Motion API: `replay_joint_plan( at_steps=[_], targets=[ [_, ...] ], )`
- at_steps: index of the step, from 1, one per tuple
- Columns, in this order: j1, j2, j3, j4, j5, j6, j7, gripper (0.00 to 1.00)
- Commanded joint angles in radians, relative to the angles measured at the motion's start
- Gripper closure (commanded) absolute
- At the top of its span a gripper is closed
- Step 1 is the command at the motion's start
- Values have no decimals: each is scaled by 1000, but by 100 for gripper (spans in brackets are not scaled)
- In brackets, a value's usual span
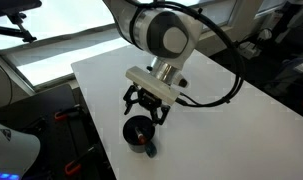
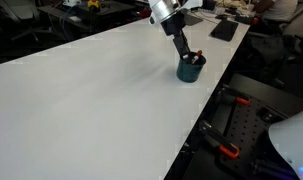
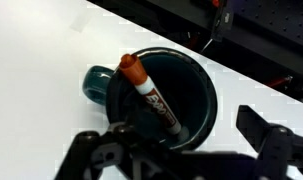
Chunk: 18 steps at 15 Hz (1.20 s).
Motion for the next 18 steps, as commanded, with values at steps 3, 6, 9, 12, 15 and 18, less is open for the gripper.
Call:
replay_joint_plan(
  at_steps=[3,6,9,12,15,18],
  targets=[
    [-3,-105,-6,-41,8,19,27,0],
    [7,-166,-6,-64,1,28,44,0],
    [18,-215,-6,-85,-1,33,59,0],
    [16,-179,-11,-45,5,8,26,0],
    [17,-186,-11,-55,5,11,26,0],
    [21,-164,-11,-55,-11,20,35,0]
  ],
)
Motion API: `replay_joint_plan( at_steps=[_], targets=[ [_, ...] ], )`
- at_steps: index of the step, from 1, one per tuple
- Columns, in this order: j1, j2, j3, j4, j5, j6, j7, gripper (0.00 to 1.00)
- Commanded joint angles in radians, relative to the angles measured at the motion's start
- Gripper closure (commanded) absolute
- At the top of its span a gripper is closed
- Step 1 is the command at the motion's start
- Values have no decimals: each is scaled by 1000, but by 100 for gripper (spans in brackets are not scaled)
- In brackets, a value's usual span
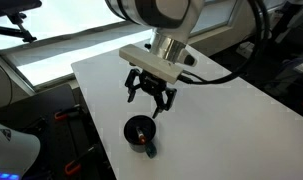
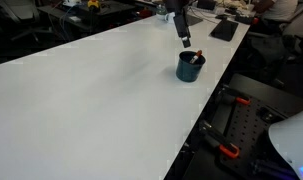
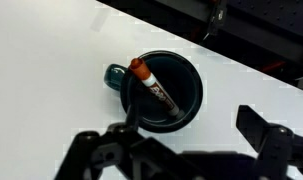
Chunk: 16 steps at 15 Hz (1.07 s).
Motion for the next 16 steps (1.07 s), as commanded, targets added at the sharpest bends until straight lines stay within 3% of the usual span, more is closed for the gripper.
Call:
replay_joint_plan(
  at_steps=[1,9,16],
  targets=[
    [11,30,-12,4,-21,11,11,0],
    [-25,105,-55,40,-10,20,21,0],
    [-38,135,-53,55,6,4,-8,0]
  ],
)
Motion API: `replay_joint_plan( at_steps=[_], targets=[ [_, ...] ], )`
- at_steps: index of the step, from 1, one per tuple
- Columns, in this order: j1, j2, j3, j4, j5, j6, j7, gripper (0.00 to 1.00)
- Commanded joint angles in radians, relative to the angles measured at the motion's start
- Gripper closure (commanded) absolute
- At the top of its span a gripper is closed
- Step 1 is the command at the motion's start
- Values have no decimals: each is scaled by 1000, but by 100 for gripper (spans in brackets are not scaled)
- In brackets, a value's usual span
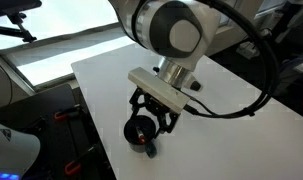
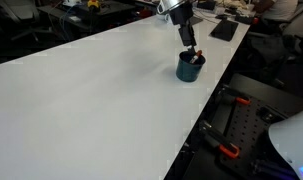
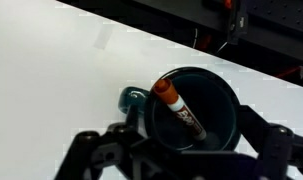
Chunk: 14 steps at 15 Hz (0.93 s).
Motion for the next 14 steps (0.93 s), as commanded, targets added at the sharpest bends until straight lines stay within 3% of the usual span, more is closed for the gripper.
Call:
replay_joint_plan(
  at_steps=[1,6,8,14],
  targets=[
    [-8,24,5,21,17,-13,-9,0],
    [-17,58,5,41,26,-15,-11,0],
    [-23,68,5,49,29,-12,-16,28],
    [-40,83,4,71,36,-15,-15,73]
  ],
)
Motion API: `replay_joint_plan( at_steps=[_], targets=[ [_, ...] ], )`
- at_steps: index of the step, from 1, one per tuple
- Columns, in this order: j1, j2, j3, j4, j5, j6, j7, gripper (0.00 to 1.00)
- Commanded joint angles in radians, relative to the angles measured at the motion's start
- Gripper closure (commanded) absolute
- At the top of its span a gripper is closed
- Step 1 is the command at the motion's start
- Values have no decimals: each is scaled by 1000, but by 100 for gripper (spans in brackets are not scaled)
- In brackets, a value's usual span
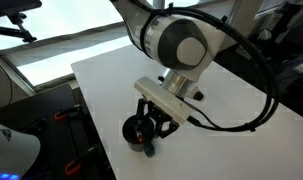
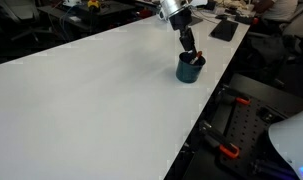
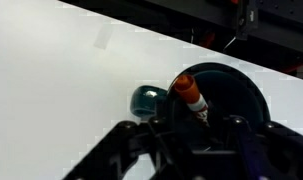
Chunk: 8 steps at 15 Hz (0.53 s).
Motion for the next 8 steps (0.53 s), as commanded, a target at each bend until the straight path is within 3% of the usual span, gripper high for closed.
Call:
replay_joint_plan(
  at_steps=[1,2,3,5,6,7,8],
  targets=[
    [-14,10,3,25,26,-15,-9,82],
    [-16,12,2,28,27,-18,-3,69],
    [-19,11,1,28,27,-14,-7,44],
    [-23,9,1,26,34,-12,-4,80],
    [-24,9,0,26,33,-13,-3,66],
    [-25,9,0,25,34,-13,-1,41],
    [-24,7,-1,24,32,-13,-1,41]
  ],
)
